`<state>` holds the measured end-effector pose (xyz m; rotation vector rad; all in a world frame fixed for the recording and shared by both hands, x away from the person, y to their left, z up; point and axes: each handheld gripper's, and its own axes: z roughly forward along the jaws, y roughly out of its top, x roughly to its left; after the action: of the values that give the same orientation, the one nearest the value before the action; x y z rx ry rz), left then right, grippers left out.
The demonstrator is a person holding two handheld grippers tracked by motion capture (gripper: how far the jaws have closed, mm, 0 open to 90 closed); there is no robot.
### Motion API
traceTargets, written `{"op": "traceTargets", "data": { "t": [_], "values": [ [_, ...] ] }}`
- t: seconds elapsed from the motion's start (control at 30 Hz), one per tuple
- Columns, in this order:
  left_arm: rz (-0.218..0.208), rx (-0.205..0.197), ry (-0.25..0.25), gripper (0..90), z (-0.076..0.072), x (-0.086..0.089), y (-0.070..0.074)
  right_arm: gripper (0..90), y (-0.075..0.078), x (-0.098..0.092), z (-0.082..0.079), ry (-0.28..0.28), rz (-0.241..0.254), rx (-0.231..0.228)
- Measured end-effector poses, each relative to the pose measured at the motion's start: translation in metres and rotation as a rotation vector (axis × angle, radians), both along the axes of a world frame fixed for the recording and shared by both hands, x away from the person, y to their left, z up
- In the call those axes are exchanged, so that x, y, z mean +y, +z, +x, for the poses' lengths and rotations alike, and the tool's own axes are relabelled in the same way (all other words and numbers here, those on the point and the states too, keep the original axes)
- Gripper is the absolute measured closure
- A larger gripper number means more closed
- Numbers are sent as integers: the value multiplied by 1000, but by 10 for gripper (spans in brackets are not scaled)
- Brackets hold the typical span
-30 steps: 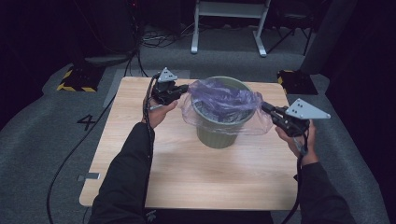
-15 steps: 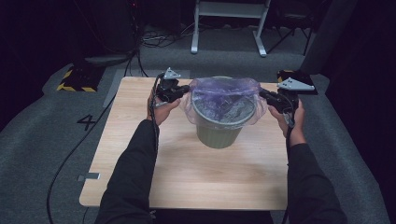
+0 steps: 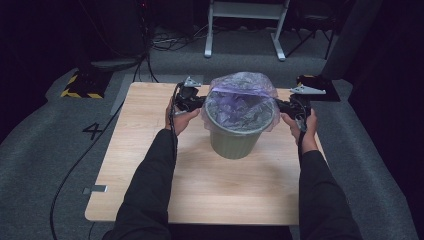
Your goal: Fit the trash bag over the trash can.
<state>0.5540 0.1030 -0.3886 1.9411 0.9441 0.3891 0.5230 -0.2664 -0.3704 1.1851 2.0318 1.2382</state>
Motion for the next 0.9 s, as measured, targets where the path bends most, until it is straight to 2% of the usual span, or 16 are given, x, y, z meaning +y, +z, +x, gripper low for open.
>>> {"op": "traceTargets", "data": {
  "t": [0.2,0.3,0.53,0.63,0.7,0.77,0.8,0.83,0.9],
  "values": [
    [2,44,-13,898,4,-1,-7,900,-1,3,4,-26,9,21],
    [3,62,-28,898,6,-1,-9,900,-3,4,8,-22,29,63],
    [-32,116,-56,898,10,3,-14,900,-5,5,15,-23,72,141],
    [-49,134,-30,898,11,6,-15,900,-5,7,16,-25,77,154],
    [-47,137,-22,897,12,7,-16,899,-4,8,16,-22,66,147],
    [-28,125,7,892,11,7,-16,898,-4,7,14,-21,68,129],
    [-13,103,23,840,10,7,-15,898,-3,7,13,-12,62,118],
    [-12,94,31,740,8,8,-15,895,-3,7,11,0,52,103],
    [-14,89,46,610,5,11,-13,884,-1,5,6,2,35,84]
  ]
}}
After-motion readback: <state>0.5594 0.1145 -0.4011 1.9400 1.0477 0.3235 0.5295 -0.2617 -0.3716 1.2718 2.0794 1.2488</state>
